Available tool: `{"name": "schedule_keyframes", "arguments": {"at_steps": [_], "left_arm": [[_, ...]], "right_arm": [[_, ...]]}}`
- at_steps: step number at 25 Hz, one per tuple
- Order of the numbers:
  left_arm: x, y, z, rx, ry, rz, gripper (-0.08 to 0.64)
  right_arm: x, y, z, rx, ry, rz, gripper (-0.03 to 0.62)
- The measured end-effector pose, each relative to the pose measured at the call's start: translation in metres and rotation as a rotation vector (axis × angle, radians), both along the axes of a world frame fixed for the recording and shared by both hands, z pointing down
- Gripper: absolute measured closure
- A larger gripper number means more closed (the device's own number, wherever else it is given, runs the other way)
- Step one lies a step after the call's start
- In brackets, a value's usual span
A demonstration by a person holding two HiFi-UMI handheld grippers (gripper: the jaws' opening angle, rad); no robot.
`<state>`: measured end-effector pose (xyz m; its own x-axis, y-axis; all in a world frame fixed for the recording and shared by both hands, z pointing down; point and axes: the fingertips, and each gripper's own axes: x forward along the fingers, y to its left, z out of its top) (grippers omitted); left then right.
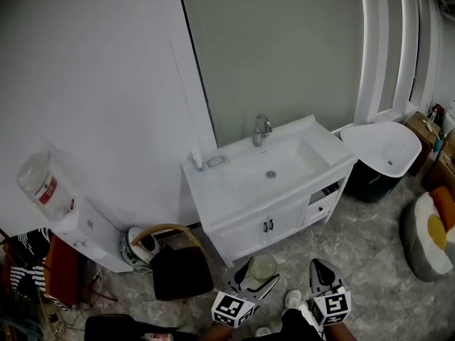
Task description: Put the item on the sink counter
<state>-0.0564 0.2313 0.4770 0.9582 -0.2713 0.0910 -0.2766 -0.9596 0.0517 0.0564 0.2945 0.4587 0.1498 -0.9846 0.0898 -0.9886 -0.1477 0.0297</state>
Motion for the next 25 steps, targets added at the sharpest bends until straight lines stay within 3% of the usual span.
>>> {"name": "schedule_keyframes", "arguments": {"at_steps": [4,13,16,25], "left_arm": [[0.005,-0.027,0.005,-0.022,0.017,-0.041,0.180],[0.046,-0.110,-0.009,0.002,0.018,-0.152,0.179],[0.053,-0.137,-0.012,-0.012,0.014,-0.205,0.179],[0.083,-0.199,0.000,-0.019,-0.054,-0.329,0.179]], "right_arm": [[0.010,-0.029,-0.006,0.070,0.015,-0.026,0.578],[0.056,-0.129,-0.017,0.101,0.093,-0.150,0.578],[0.071,-0.165,-0.026,0.119,0.063,-0.198,0.578],[0.117,-0.241,-0.010,0.067,0.045,-0.300,0.578]]}}
